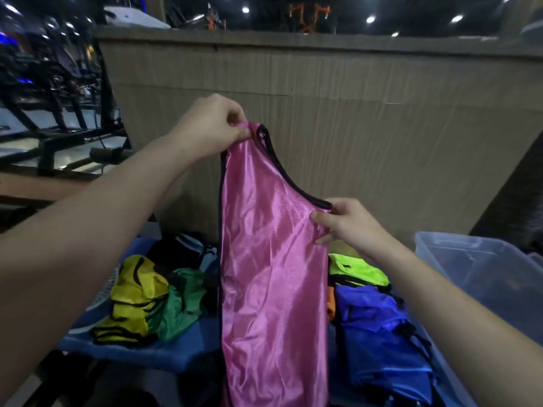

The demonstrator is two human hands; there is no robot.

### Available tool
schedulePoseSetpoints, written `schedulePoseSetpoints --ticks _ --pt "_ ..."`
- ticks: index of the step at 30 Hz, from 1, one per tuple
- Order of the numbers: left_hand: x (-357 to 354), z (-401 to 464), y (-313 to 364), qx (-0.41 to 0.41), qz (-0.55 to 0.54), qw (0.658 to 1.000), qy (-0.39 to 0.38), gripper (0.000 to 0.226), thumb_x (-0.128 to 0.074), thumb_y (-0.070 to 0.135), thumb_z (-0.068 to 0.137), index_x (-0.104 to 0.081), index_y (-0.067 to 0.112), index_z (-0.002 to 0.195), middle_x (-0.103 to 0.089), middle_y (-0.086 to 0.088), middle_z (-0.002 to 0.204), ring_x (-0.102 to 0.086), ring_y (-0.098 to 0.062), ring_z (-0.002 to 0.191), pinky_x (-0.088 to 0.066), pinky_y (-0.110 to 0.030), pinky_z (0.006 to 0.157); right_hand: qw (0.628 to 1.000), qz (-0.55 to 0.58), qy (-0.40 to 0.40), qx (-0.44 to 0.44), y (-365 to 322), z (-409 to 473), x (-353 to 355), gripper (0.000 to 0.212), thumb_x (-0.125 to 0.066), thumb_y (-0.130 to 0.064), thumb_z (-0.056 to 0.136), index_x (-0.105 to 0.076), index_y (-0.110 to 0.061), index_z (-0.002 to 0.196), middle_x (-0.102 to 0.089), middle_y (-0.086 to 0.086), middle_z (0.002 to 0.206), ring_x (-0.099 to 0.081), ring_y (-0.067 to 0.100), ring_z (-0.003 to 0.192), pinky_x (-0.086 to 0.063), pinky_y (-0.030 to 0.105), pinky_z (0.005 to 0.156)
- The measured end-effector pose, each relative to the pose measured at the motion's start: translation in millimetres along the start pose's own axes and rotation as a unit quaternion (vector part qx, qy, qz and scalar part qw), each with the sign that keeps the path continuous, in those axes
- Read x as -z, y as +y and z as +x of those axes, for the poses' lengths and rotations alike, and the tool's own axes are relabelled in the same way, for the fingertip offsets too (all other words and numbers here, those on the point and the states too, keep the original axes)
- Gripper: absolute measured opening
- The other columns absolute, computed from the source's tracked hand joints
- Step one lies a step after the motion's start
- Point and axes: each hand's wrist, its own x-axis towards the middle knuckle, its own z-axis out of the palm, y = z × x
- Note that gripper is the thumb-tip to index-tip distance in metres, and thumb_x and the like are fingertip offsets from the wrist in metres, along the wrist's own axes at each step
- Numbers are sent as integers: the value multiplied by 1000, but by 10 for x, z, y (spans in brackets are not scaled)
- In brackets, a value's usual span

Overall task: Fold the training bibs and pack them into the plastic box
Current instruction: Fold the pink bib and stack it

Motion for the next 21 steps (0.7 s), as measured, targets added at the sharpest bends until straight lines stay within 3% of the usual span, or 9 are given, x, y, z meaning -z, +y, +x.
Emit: schedulePoseSetpoints --ticks 3,9,15,18,21 --pt "-96 246 -88 -4 2 1000 14 12 -73 24 90 -74 13 95 -72 -2 87 -68 -18 83 -55 -32 78 1000 -8 11 13 5 276 18 15 -63 -2 93 -64 13 97 -56 8 71 -61 16 59 -60 42 69" --pt "-243 592 -212 -12 8 999 38 14 -70 23 92 -74 12 99 -72 -3 94 -66 -18 89 -49 -28 78 999 1 27 24 24 694 18 9 -62 -1 93 -67 -4 86 -62 9 72 -62 15 66 -60 40 74" --pt "-393 617 -302 -20 -4 999 25 8 -69 22 93 -73 16 94 -70 1 91 -63 -14 87 -46 -27 74 1000 0 17 18 150 809 2 9 -63 -1 91 -67 -5 85 -62 7 75 -63 15 70 -59 44 79" --pt "-426 507 -316 -31 -7 999 19 3 -69 23 92 -71 21 90 -67 5 89 -62 -12 87 -42 -23 70 1000 1 15 23 250 730 -5 7 -62 0 91 -68 0 87 -65 1 70 -63 10 66 -59 43 78" --pt "-438 294 -300 -36 -16 999 8 4 -69 22 93 -72 20 92 -67 6 90 -60 -10 86 -39 -17 67 1000 -6 16 20 364 614 6 9 -64 -2 90 -68 6 93 -67 8 72 -64 13 69 -57 47 80"
